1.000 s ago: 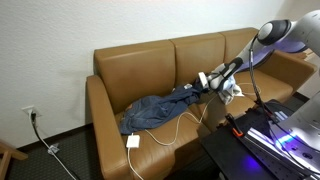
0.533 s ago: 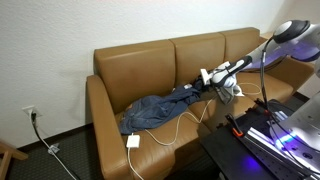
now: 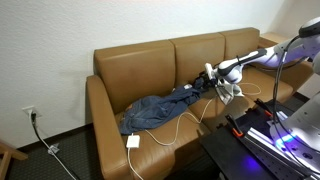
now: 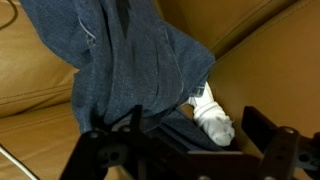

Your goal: Spread the jeans on the couch

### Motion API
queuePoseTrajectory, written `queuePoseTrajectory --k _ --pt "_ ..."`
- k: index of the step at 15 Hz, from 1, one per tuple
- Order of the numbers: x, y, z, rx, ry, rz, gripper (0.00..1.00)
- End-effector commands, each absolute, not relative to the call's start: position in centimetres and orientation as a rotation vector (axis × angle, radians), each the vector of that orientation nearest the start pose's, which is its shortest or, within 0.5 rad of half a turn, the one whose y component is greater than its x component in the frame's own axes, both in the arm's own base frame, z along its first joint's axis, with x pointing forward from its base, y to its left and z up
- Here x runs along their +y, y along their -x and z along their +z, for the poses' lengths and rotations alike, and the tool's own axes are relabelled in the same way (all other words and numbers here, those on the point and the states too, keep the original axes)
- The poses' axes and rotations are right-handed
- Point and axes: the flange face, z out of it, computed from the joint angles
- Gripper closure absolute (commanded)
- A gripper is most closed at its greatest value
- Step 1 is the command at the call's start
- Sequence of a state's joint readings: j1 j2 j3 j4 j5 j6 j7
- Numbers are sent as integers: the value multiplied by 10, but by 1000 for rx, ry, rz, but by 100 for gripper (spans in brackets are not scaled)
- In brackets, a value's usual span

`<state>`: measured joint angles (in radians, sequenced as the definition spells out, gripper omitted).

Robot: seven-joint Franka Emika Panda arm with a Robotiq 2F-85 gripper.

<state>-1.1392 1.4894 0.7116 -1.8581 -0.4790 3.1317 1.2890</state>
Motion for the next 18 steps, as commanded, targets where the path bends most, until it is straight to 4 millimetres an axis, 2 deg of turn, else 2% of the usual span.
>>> queuePoseTrajectory --k 1,3,6,9,10,12,14,18 --pt "-150 -534 -70 1918 1473 284 0" --pt "-156 -527 -73 1932 1448 417 0" --pt "-170 -512 -62 1991 1408 486 0" --pt "-177 -511 -65 2060 1391 537 0" --pt "-178 -514 -71 2023 1351 509 0" --pt "-178 -514 -70 2054 1367 518 0" --pt "-170 -518 -94 2061 1312 612 0" --pt "-165 -518 -123 2082 1254 741 0"
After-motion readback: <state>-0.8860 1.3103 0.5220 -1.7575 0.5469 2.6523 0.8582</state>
